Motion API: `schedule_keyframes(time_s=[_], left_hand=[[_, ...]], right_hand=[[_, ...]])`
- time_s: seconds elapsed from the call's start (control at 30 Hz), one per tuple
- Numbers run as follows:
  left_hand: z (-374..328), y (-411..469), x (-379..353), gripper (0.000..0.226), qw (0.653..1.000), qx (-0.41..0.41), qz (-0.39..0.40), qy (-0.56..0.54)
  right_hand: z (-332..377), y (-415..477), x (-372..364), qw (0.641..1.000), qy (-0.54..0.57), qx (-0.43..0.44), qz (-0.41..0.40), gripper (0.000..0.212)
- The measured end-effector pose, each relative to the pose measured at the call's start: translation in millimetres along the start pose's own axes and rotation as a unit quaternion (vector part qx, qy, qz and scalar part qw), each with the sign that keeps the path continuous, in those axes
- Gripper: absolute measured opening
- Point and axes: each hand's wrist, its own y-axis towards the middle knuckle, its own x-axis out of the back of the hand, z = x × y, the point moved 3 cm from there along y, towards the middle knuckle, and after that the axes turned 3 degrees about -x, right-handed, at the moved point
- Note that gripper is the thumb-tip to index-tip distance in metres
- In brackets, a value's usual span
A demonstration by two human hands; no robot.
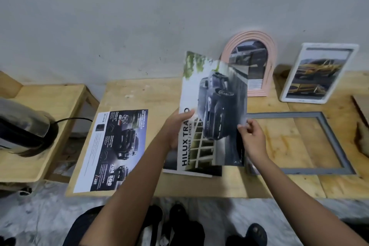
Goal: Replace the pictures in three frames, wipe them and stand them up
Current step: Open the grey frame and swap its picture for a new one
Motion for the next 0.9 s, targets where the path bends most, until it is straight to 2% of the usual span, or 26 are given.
schedule_keyframes(time_s=[0.07, 0.13, 0.2, 0.23, 0.3, 0.37, 0.43, 0.5, 0.57, 0.63, 0.7, 0.8, 0.9], left_hand=[[-21.2, -9.7, -41.4, 0.019, 0.993, -0.047, 0.025, 0.105], [-36.1, -21.7, -88.4, 0.034, 0.97, -0.12, 0.043, 0.207], [-38.6, -32.0, -135.1, 0.04, 0.931, -0.203, 0.094, 0.289], [-34.8, -33.5, -149.8, 0.043, 0.897, -0.241, 0.12, 0.352], [-16.7, -31.3, -179.2, 0.048, 0.804, -0.297, 0.149, 0.493], [8.1, -23.8, -198.2, 0.053, 0.733, -0.297, 0.143, 0.594], [38.4, -16.1, -211.2, 0.056, 0.668, -0.263, 0.127, 0.684], [68.8, -8.5, -222.6, 0.057, 0.611, -0.27, 0.114, 0.735], [97.1, -0.5, -233.4, 0.063, 0.603, -0.282, 0.119, 0.737], [127.2, 10.1, -239.4, 0.06, 0.618, -0.25, 0.149, 0.731], [156.3, 19.8, -241.9, 0.062, 0.614, -0.207, 0.173, 0.741], [188.9, 32.6, -240.7, 0.058, 0.597, -0.166, 0.2, 0.759], [208.3, 41.1, -239.9, 0.061, 0.61, -0.132, 0.235, 0.745]], right_hand=[[20.7, 12.3, 17.3, 1.0, 0.009, -0.012, 0.008, 0.036], [38.9, 24.3, 39.0, 0.999, 0.021, -0.031, 0.026, 0.06], [54.2, 33.9, 63.3, 0.997, 0.041, -0.033, 0.063, 0.062], [64.2, 35.4, 66.8, 0.993, 0.071, -0.028, 0.086, 0.053], [71.5, 36.5, 94.3, 0.986, 0.128, -0.018, 0.102, 0.031], [59.1, 36.3, 136.8, 0.962, 0.251, -0.058, 0.094, 0.037], [43.7, 38.5, 169.7, 0.917, 0.36, -0.11, 0.133, 0.045], [17.7, 41.4, 207.2, 0.891, 0.386, -0.139, 0.196, 0.061], [-8.2, 44.1, 235.8, 0.89, 0.368, -0.17, 0.208, 0.057], [-37.0, 46.0, 254.3, 0.888, 0.351, -0.231, 0.185, 0.052], [-63.5, 50.0, 265.3, 0.904, 0.296, -0.272, 0.148, 0.039], [-98.6, 66.6, 276.3, 0.962, 0.057, -0.259, 0.061, 0.03], [-108.3, 76.5, 285.8, 0.97, -0.102, -0.217, -0.032, 0.026]])
